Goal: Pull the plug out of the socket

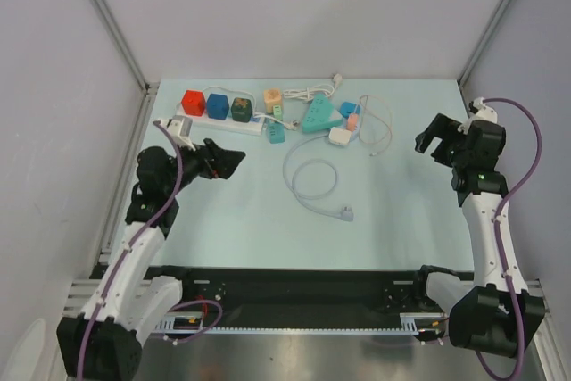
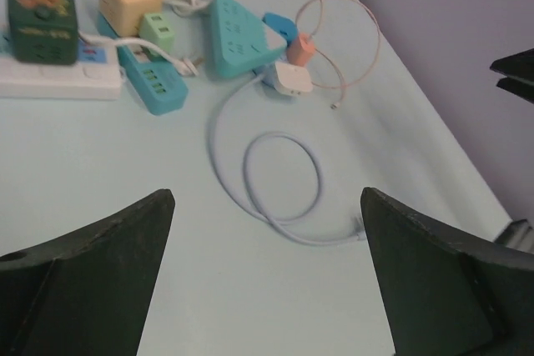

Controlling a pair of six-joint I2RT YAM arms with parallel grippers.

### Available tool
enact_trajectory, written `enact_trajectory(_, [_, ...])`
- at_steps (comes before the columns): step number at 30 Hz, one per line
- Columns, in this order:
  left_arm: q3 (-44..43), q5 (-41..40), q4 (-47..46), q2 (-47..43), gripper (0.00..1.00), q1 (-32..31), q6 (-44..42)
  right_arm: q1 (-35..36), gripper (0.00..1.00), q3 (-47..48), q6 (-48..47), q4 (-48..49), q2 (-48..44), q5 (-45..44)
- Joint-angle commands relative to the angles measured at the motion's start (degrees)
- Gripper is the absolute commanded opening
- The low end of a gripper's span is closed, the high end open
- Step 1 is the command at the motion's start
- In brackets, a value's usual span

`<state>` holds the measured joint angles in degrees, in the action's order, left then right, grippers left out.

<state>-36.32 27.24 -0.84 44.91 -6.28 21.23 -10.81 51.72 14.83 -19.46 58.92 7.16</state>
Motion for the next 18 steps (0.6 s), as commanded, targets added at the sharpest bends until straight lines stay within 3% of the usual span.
enact_trajectory(1, [-0.77, 8.43, -8.99, 7.11, 0.99, -0.48, 10.65, 1.22, 1.00, 2.07, -4.25, 3.98, -1.60, 6.87])
enact_trajectory(5, [-3.92, 6.26, -12.16, 16.07, 1.00, -5.13, 16.12, 7.36, 1.00, -1.70, -14.64, 7.51, -4.85, 10.86])
enact_trajectory(7, [-5.69, 3.88, -12.17, 21.52, 1.00, -9.43, 15.86, 8.43, 1.00, -3.55, -23.48, 6.21, -5.21, 18.04])
enact_trajectory(14, [-13.33, 0.35, -19.19, 41.21, 1.00, -15.60, 19.90, 8.26, 1.00, -2.68, -26.69, 0.13, -1.96, 26.76])
enact_trajectory(18, [-21.85, -1.40, -19.55, 51.41, 1.00, -17.62, 20.60, 8.44, 1.00, -2.33, -28.36, -1.89, -1.96, 32.03])
